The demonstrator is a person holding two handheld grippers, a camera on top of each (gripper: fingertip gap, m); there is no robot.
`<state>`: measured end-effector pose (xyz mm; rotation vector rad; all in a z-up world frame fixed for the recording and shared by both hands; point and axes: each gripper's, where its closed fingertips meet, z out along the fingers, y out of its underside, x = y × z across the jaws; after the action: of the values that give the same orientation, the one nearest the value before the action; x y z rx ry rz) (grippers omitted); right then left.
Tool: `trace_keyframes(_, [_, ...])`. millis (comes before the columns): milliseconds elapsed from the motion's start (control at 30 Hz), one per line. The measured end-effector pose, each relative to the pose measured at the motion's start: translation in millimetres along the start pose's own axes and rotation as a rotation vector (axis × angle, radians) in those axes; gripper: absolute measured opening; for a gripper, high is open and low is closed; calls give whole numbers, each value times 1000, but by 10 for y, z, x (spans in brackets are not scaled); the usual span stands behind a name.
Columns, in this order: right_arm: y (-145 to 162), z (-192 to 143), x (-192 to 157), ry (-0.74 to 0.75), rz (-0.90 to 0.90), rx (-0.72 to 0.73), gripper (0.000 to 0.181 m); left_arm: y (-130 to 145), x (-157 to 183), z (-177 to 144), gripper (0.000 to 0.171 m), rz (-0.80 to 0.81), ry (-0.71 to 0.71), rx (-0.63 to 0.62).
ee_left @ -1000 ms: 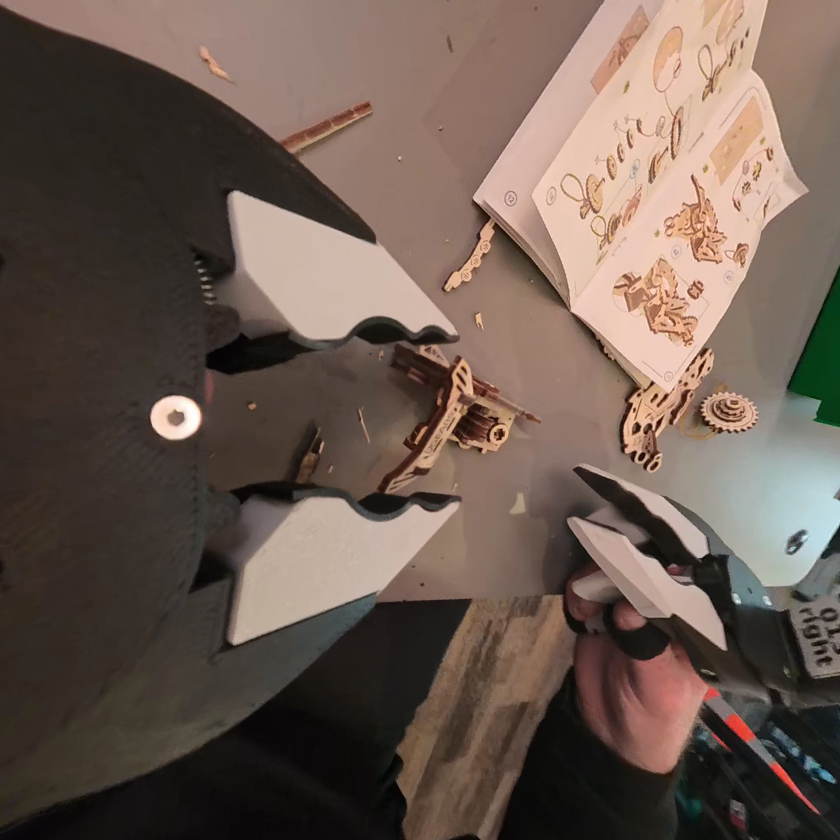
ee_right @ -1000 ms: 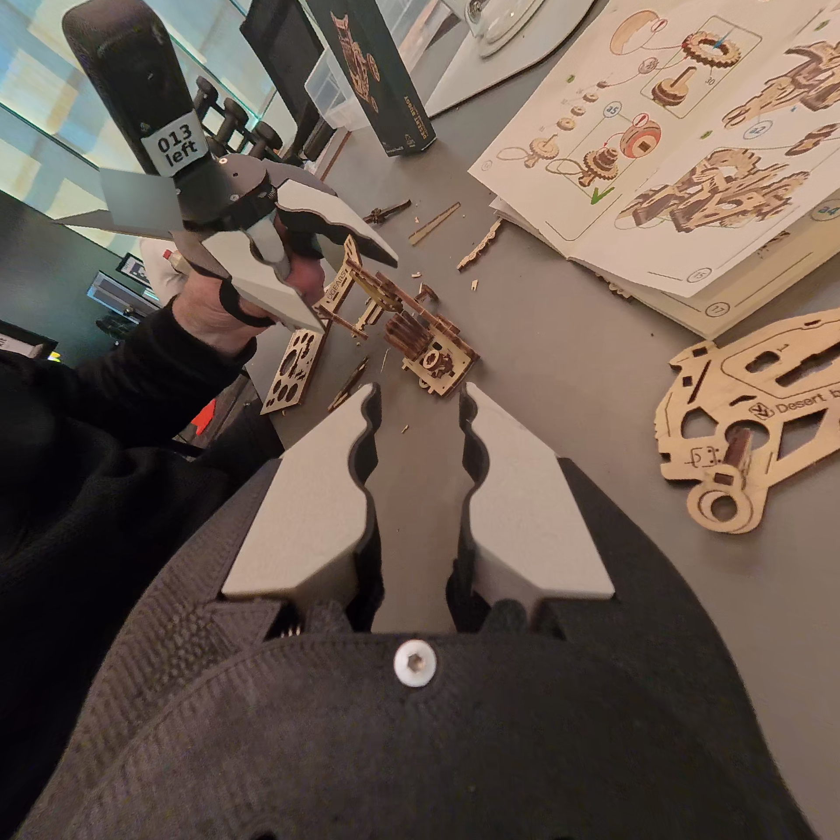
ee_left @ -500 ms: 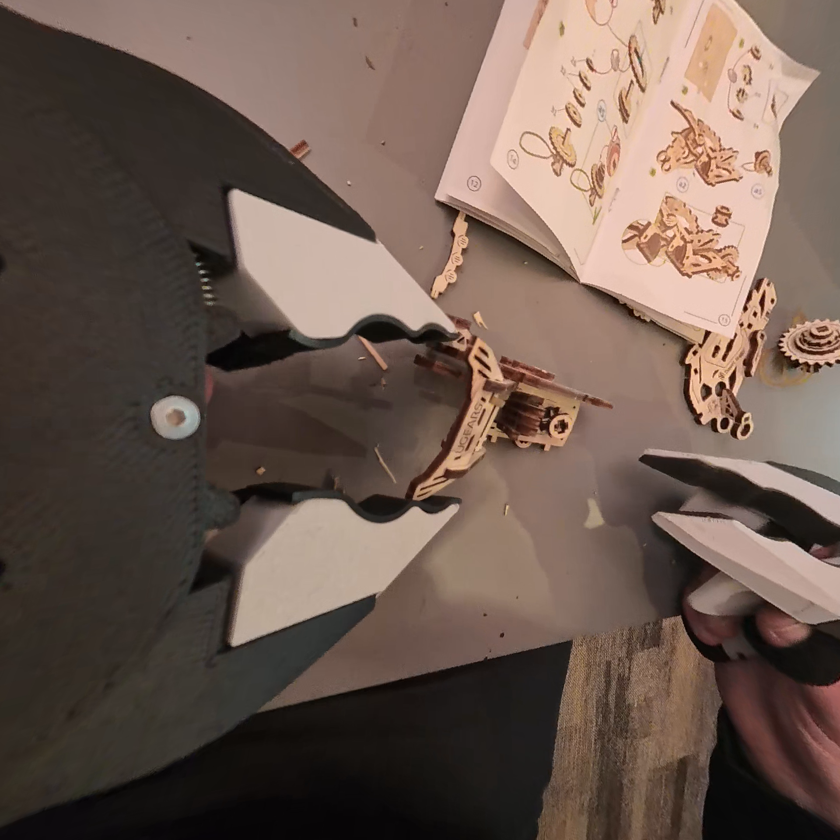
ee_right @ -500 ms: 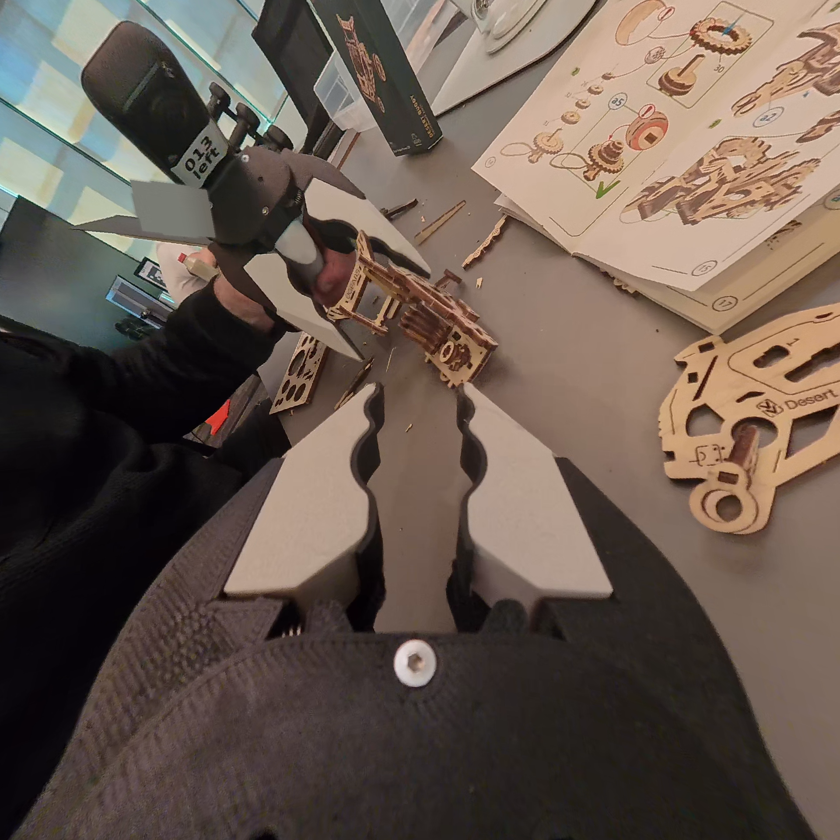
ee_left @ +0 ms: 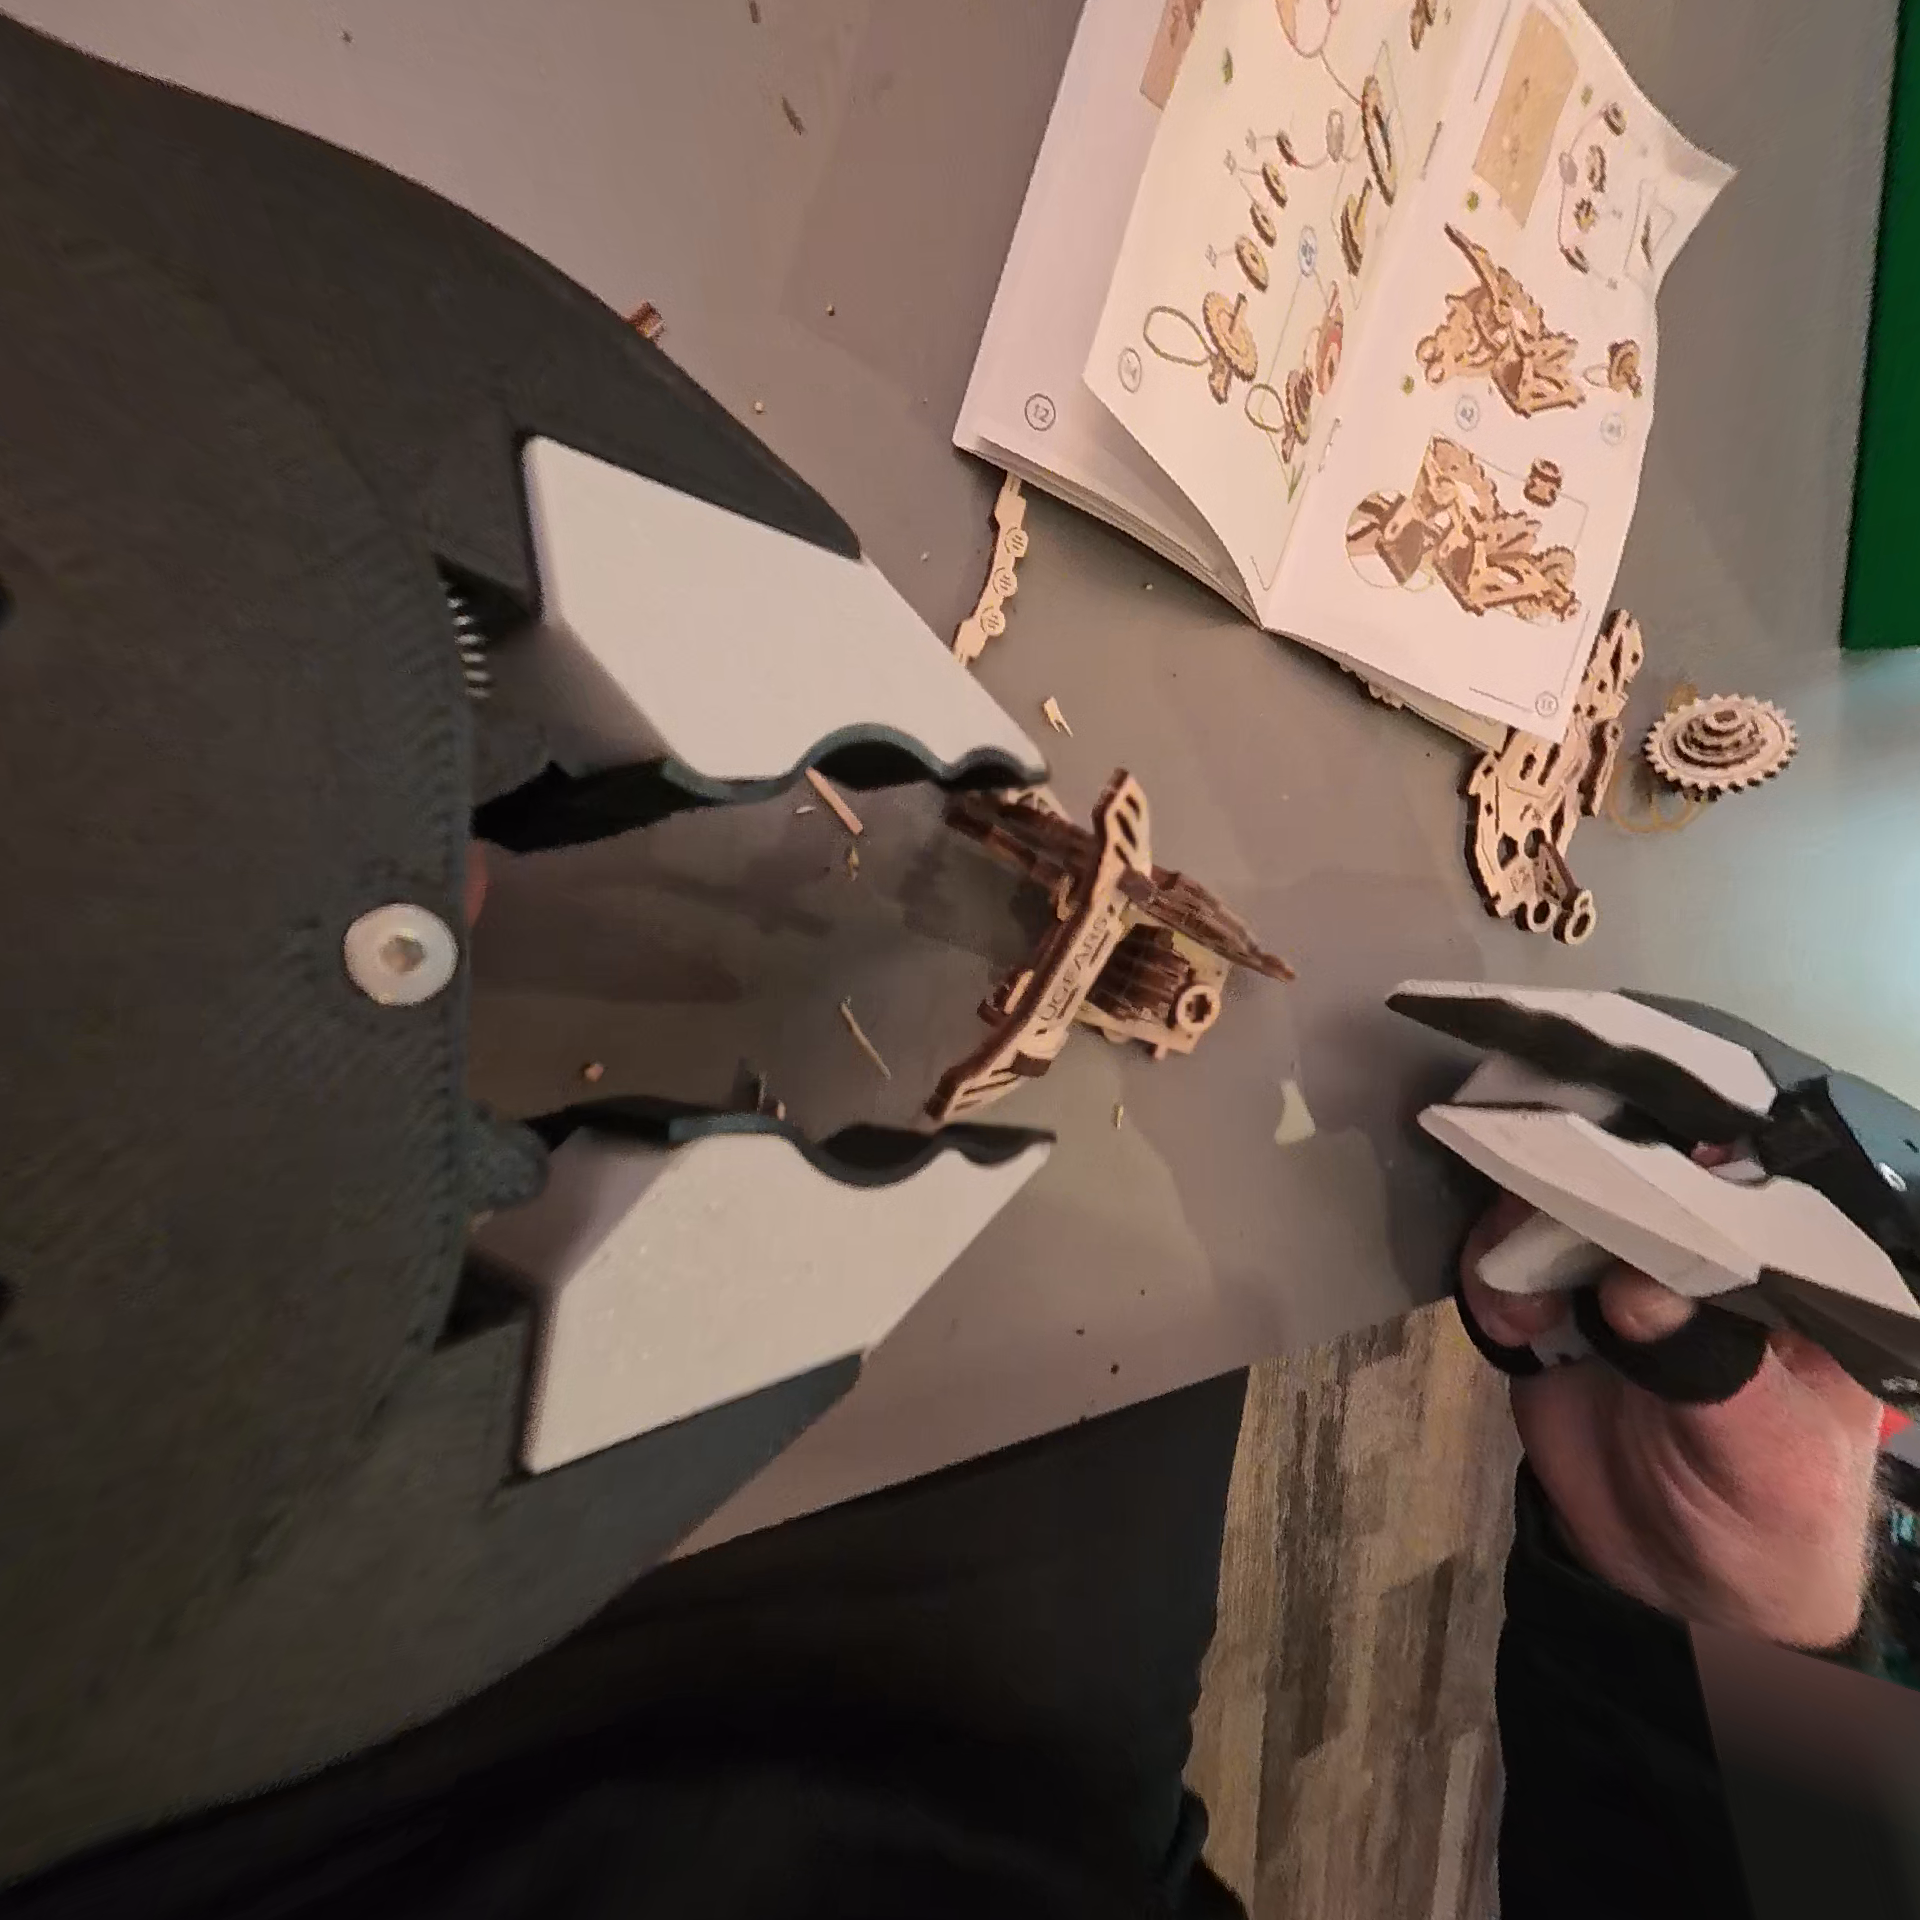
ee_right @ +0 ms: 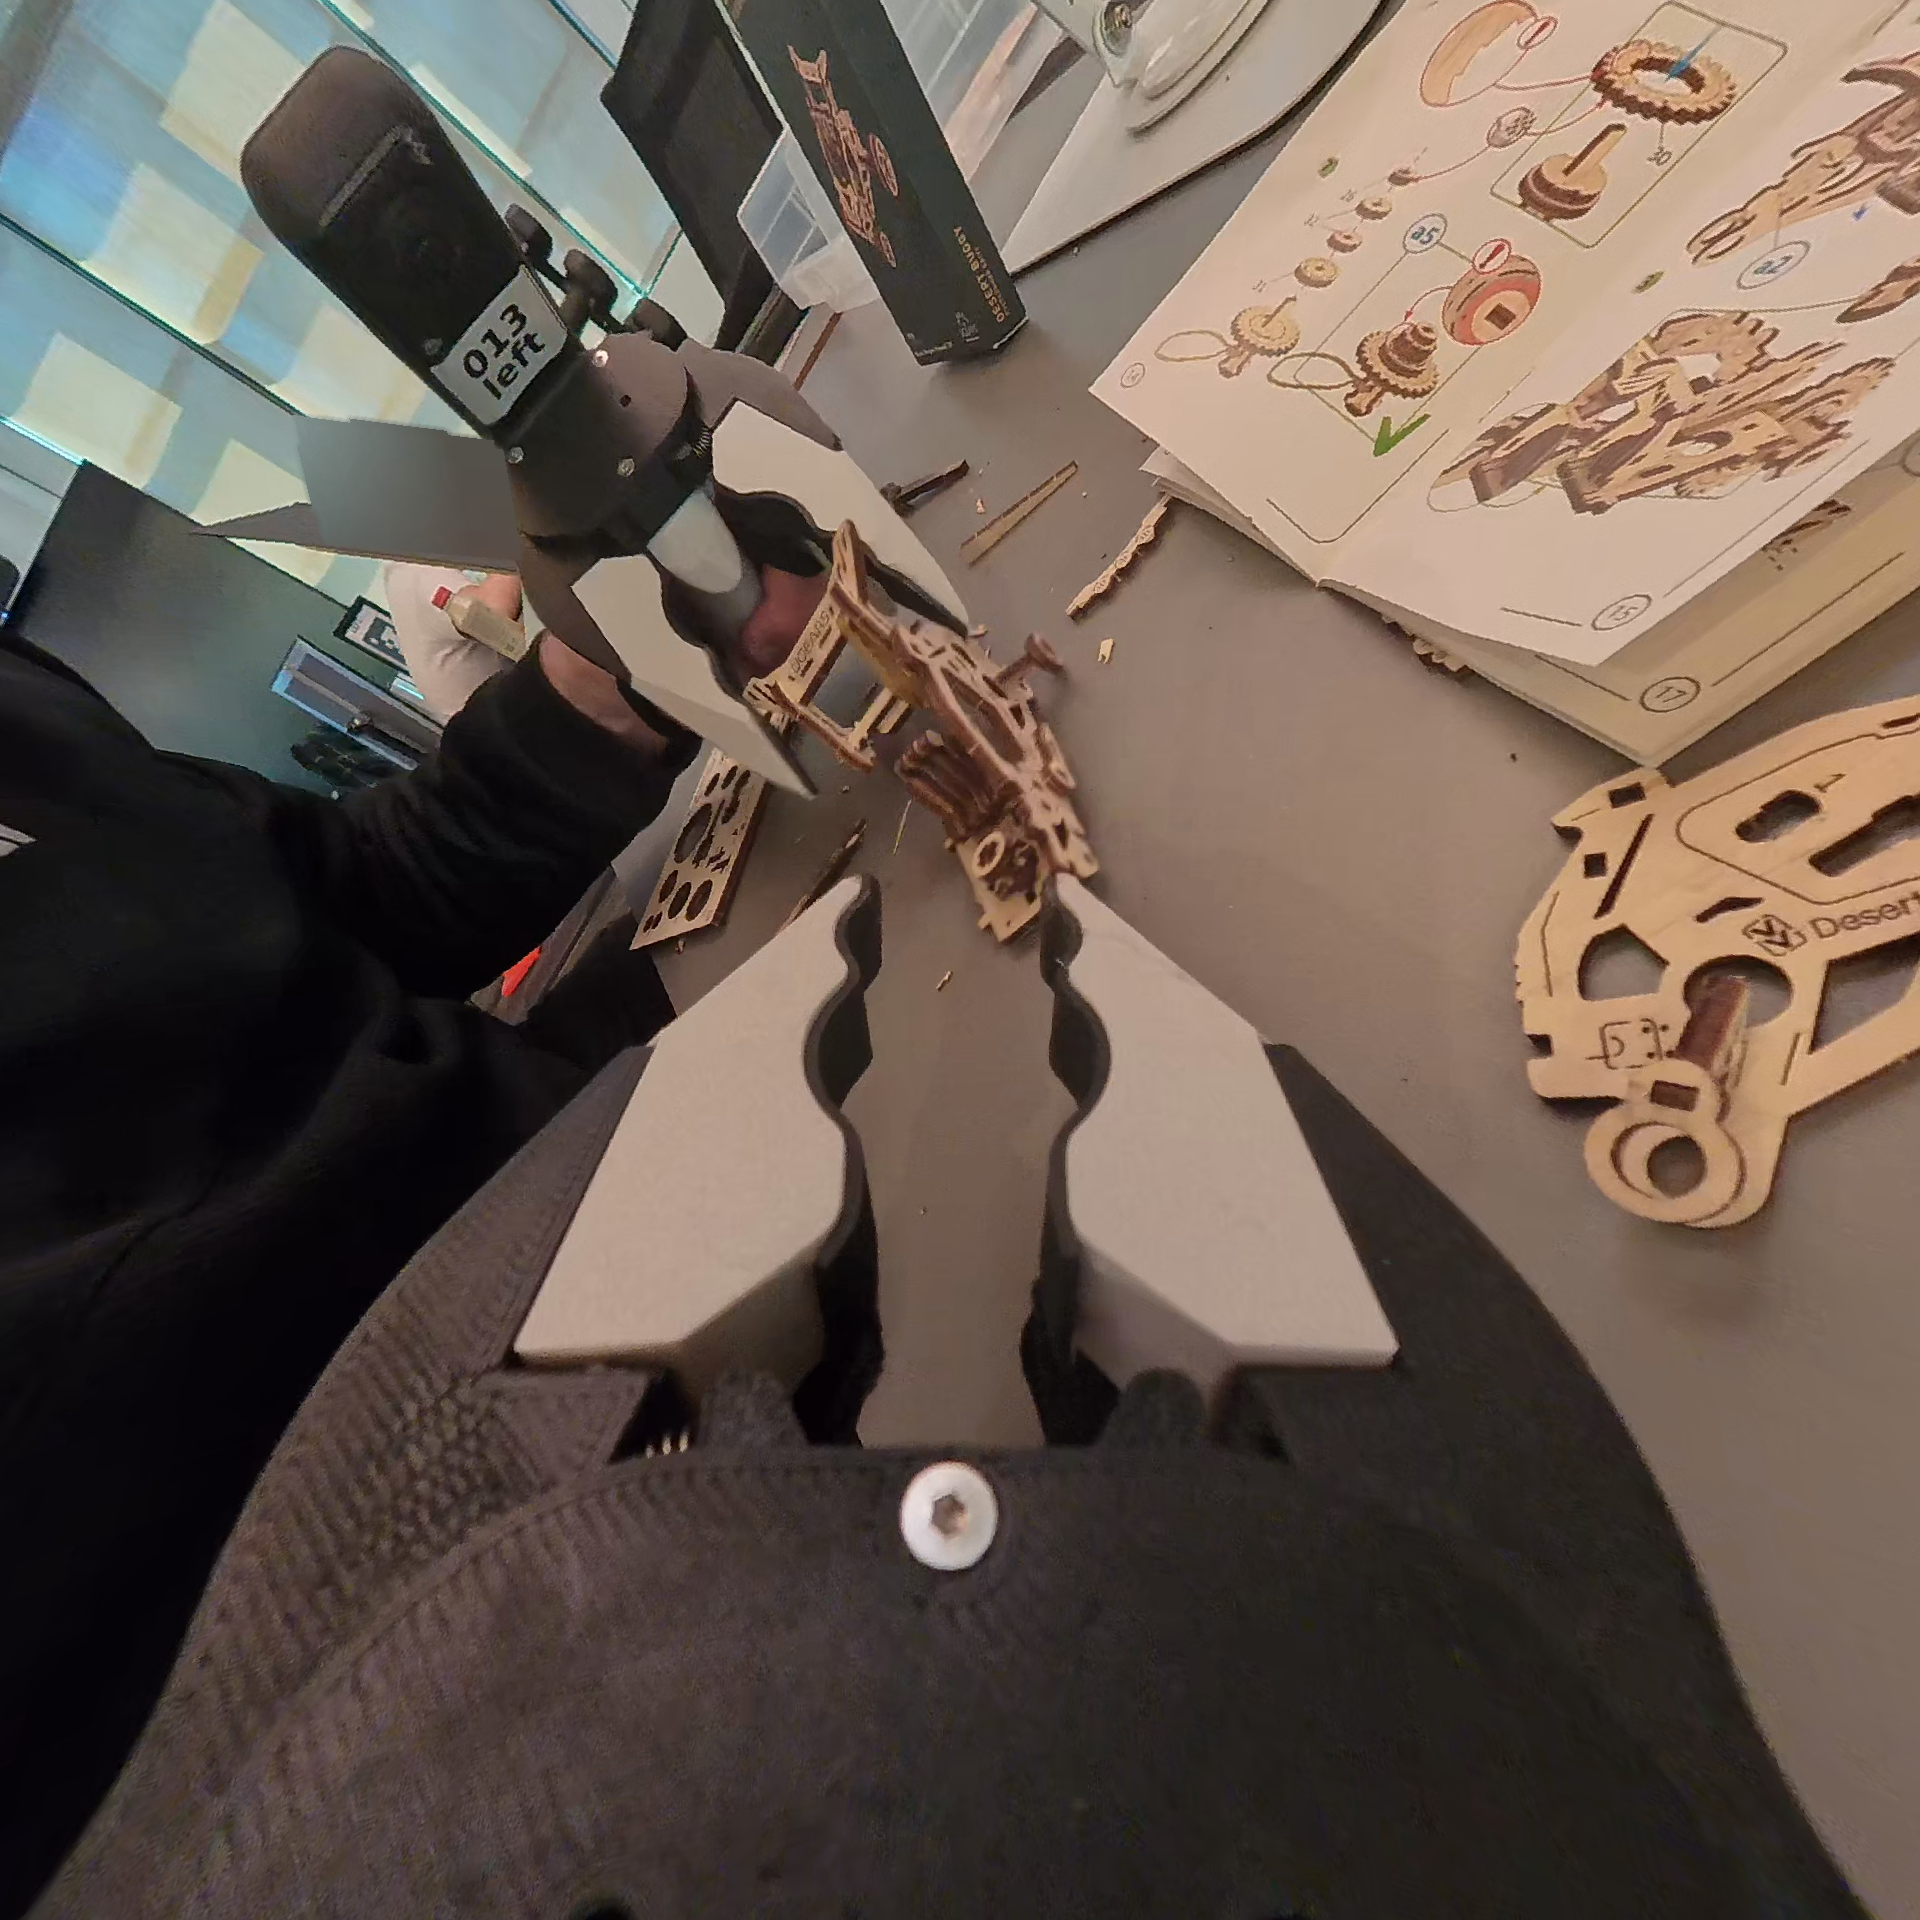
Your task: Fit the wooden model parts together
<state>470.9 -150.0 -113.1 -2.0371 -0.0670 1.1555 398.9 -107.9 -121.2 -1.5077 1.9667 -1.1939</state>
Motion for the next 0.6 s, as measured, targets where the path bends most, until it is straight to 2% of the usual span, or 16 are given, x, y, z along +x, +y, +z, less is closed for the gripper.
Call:
trace_keyframes(100, [9,9,2,-2,5,-8,27,-38,49,-70,80,23,44,11])
trace_keyframes(233, [12,12,-3,-4,1,-8,26,-42,-6,-106,91,78,32,-7])
trace_keyframes(333, [10,12,-1,-4,3,-7,26,-57,-63,-75,92,113,35,-13])
trace_keyframes(467, [17,17,0,-7,7,-13,25,22,-72,77,89,181,64,-79])
trace_keyframes(600, [19,18,-2,-10,9,-15,25,25,-5,120,64,240,116,-72])
